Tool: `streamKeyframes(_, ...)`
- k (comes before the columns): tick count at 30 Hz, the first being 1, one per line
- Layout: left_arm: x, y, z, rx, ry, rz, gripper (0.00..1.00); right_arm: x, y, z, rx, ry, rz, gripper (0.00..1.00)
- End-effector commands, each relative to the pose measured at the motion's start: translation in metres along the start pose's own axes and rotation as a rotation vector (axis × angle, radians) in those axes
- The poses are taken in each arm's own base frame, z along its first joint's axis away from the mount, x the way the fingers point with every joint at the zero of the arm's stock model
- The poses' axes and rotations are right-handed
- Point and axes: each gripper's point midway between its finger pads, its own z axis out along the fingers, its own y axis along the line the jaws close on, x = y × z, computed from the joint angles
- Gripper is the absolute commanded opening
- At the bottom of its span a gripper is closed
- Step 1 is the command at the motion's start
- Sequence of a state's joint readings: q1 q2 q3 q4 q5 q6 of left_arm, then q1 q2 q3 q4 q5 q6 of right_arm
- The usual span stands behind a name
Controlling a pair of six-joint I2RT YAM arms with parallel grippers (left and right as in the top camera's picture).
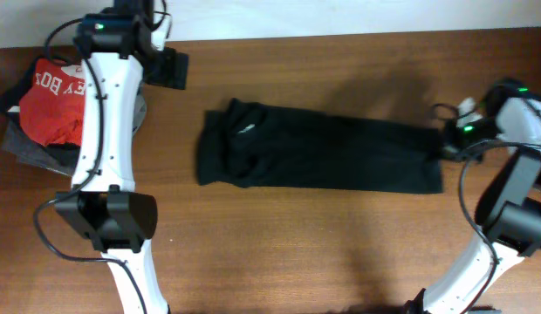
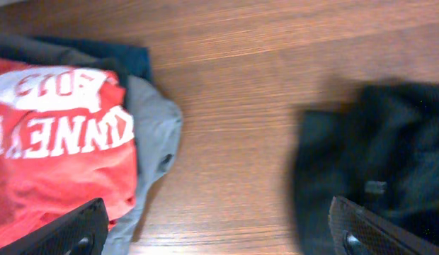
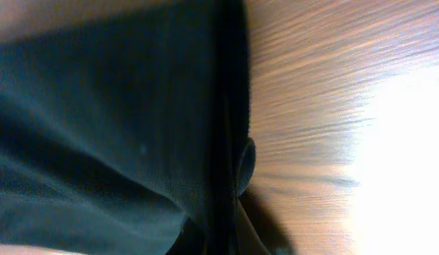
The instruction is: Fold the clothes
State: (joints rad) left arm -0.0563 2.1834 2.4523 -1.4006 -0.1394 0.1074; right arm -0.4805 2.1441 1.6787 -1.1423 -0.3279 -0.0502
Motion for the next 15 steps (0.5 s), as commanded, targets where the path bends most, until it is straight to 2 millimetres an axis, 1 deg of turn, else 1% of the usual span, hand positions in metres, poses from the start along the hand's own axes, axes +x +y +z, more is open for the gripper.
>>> streamKeyframes(1,0.001,0.022,-0.005,-0.032,-0.012,-0.038,0.99,-0.018,-0.006,-0.032,-0.014,-0.066,-0.030,0.04)
streamKeyframes(2,0.002,0.027,-0.005,-0.037,-0.010,-0.048,0.99,-0.019,-0.006,-0.040,-0.017,-0.071,-0.033,0.04)
streamKeyframes(4,0.004,0.036,-0.004,-0.045,-0.007,-0.065,0.99,-0.019,0.002,-0.053,-0.042,-0.072,-0.065,0.04)
streamKeyframes(6,0.005,0.042,-0.003,-0.050,-0.005,-0.076,0.99,-0.017,0.013,-0.061,-0.063,-0.063,-0.094,0.04)
streamKeyframes(8,0.006,0.047,-0.003,-0.054,-0.003,-0.085,0.99,-0.013,0.028,-0.067,-0.077,-0.045,-0.124,0.04)
streamKeyframes(10,0.006,0.048,-0.003,-0.055,-0.002,-0.088,0.99,-0.008,0.042,-0.068,-0.081,-0.024,-0.147,0.04)
streamKeyframes(12,0.006,0.048,-0.003,-0.055,-0.002,-0.088,0.99,0.000,0.059,-0.064,-0.084,0.010,-0.179,0.04)
streamKeyframes(15,0.007,0.048,-0.003,-0.055,-0.002,-0.088,0.99,0.016,0.092,-0.052,-0.081,0.076,-0.252,0.04)
